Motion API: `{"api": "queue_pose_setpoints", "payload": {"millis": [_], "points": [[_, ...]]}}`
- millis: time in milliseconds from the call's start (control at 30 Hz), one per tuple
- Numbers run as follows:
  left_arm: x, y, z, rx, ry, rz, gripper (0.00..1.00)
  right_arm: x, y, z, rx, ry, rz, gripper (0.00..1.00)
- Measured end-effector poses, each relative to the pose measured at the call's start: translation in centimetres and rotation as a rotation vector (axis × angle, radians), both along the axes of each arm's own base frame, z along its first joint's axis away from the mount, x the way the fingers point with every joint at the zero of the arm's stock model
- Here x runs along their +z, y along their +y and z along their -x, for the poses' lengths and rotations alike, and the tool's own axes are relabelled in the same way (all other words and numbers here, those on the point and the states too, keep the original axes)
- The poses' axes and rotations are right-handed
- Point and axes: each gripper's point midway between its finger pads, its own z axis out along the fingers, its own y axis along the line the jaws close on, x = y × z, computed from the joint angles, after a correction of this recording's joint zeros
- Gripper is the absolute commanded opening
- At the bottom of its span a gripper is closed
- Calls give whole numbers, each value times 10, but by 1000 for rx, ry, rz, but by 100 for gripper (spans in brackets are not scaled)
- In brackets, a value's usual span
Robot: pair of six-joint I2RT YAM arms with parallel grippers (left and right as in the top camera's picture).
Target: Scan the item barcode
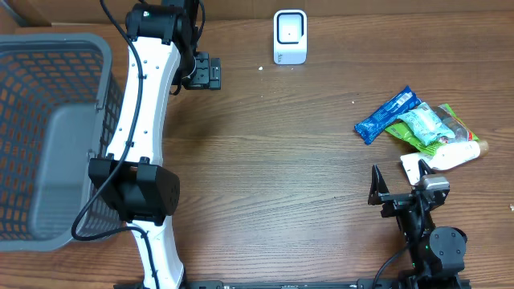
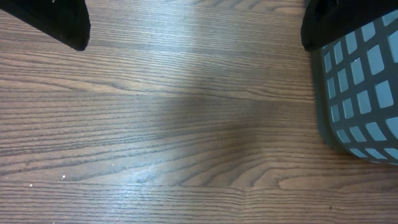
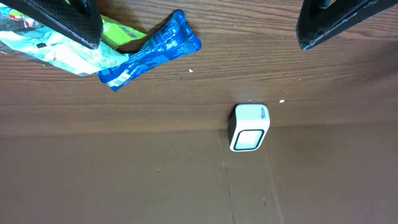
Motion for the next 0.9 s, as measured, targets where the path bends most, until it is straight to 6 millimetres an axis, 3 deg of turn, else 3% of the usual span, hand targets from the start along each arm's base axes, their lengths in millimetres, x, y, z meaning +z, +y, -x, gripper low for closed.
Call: {"api": "queue_pose_setpoints", "payload": {"millis": [900], "points": [[0,0,0,0,0,0,100,7,0,-1,0,-42,-4,100]]}}
